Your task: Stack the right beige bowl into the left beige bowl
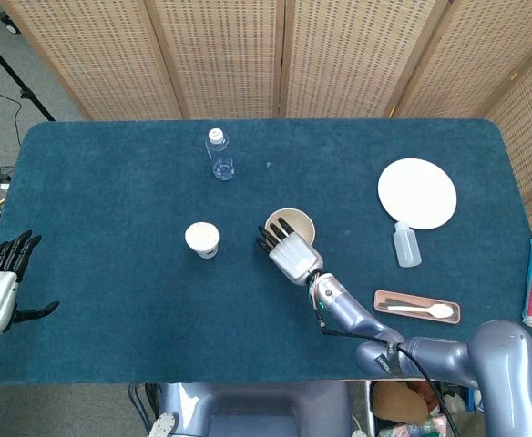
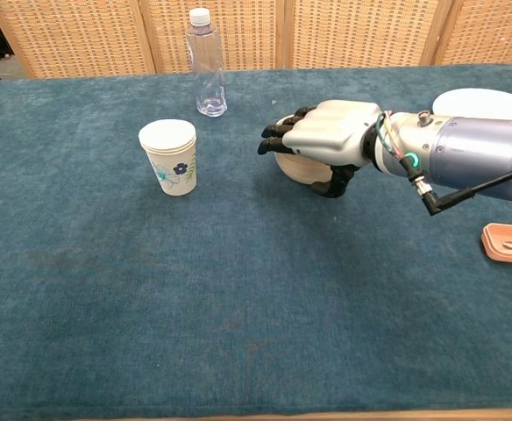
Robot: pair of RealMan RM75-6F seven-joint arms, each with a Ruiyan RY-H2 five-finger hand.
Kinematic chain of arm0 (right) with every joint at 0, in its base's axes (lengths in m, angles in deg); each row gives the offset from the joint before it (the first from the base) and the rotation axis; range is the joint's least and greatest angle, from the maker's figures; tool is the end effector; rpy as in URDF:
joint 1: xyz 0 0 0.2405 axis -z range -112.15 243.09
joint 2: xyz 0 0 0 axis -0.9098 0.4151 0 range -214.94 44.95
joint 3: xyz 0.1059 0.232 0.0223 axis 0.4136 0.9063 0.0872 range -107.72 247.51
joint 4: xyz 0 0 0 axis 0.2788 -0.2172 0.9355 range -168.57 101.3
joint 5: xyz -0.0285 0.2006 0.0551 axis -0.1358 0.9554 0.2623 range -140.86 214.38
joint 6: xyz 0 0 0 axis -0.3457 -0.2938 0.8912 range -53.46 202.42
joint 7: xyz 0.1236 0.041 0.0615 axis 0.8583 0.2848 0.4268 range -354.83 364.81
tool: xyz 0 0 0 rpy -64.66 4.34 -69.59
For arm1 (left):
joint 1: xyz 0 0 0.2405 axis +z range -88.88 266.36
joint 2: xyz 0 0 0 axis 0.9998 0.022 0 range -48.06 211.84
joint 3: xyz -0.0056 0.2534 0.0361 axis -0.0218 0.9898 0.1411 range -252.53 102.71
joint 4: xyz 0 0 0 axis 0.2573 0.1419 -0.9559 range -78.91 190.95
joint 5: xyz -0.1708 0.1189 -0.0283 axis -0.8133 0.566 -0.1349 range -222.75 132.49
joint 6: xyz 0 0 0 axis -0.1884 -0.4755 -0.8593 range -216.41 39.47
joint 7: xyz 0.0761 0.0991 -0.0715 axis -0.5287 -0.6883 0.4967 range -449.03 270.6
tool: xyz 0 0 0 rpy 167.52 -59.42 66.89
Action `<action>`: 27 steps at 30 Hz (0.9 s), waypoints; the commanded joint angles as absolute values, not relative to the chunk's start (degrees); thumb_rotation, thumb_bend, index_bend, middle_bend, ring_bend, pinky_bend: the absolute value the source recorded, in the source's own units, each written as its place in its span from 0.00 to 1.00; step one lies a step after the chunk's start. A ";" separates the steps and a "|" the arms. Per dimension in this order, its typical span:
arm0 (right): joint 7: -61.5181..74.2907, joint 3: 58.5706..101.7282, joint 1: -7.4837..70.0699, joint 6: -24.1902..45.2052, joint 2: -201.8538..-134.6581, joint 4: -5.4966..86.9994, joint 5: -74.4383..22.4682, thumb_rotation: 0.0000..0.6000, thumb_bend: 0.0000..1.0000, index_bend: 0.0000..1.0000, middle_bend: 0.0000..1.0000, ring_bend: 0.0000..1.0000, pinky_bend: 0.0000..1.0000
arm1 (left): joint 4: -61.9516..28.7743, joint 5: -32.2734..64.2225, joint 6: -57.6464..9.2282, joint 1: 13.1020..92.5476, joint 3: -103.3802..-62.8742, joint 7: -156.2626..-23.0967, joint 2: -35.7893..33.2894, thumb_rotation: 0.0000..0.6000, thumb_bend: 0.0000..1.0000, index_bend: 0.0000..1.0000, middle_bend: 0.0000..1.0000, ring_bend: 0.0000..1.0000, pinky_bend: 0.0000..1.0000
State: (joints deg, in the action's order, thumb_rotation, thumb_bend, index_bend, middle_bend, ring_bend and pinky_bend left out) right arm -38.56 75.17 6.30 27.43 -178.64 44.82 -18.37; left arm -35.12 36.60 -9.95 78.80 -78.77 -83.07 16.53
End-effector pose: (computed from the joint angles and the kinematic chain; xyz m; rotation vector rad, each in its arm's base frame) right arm -0.0865 -0.3653 -0.0635 2.1962 -0.4129 0.6236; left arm -0.3104 0.2121 0.1455 -1.3814 -1.0394 -0.9606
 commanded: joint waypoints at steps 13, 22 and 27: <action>-37.43 75.53 7.14 24.48 -177.58 47.35 -20.66 1.00 0.51 0.00 0.00 0.00 0.00 | -35.13 36.52 -9.96 78.81 -78.80 -83.22 16.51 1.00 0.00 0.00 0.00 0.00 0.00; -35.38 76.80 9.77 18.12 -169.91 58.07 -25.97 1.00 0.51 0.00 0.00 0.00 0.00 | -35.31 36.89 -9.95 78.83 -78.60 -83.08 16.65 1.00 0.00 0.00 0.00 0.00 0.00; -34.29 76.18 13.94 11.65 -163.17 64.52 -29.41 1.00 0.51 0.00 0.00 0.00 0.00 | -35.48 37.08 -9.86 78.94 -78.43 -83.06 16.79 1.00 0.00 0.00 0.00 0.00 0.00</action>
